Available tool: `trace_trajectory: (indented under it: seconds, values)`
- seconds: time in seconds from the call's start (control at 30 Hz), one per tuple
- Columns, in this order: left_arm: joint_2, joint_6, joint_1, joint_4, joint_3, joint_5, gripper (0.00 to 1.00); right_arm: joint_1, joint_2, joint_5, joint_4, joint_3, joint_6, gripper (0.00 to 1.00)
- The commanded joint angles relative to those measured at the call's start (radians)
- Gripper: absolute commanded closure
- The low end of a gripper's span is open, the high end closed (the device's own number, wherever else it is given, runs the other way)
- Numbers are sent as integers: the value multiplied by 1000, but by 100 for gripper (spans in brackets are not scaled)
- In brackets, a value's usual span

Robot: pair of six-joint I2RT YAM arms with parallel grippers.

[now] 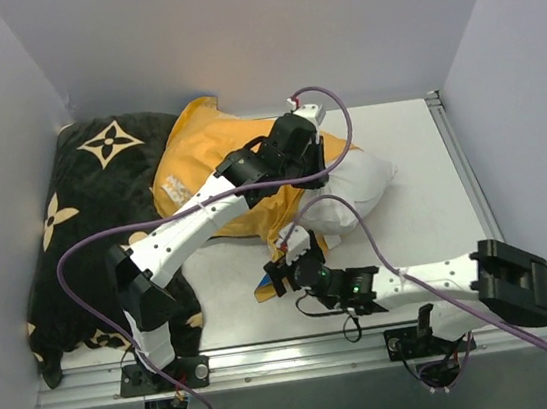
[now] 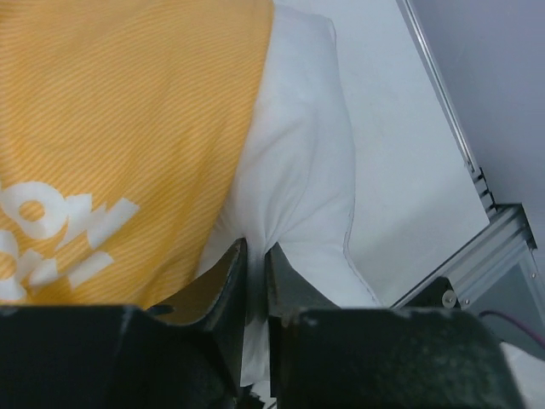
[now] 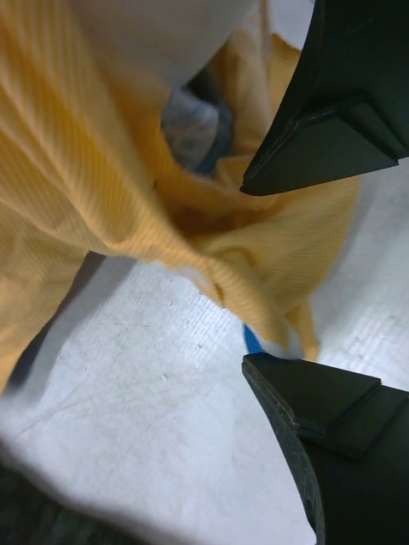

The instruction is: Remove the pillowcase from the pillow

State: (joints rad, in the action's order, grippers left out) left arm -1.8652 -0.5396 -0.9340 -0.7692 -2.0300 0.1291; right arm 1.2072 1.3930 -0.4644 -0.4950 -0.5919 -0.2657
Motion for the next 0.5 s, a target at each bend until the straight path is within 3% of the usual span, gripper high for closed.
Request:
trace_trajectory:
  seconds: [0.0, 0.17, 0.27, 0.37, 0.47]
  values:
    - [126, -26, 36, 191, 94, -94, 77, 40, -190, -134, -148, 119, -43, 23]
    - [207, -94, 95, 355, 312, -204, 72, 60, -437, -216, 8, 182, -205, 21]
    - [218, -106, 104, 395, 387, -227, 69, 72, -578, -279, 377, 141, -416, 21]
    - [242, -121, 106, 465, 489, -238, 61, 81, -689, -293, 617, 86, -577, 21]
    - [256, -131, 103, 539, 568, -261, 53, 91, -750, -290, 748, 15, -613, 20]
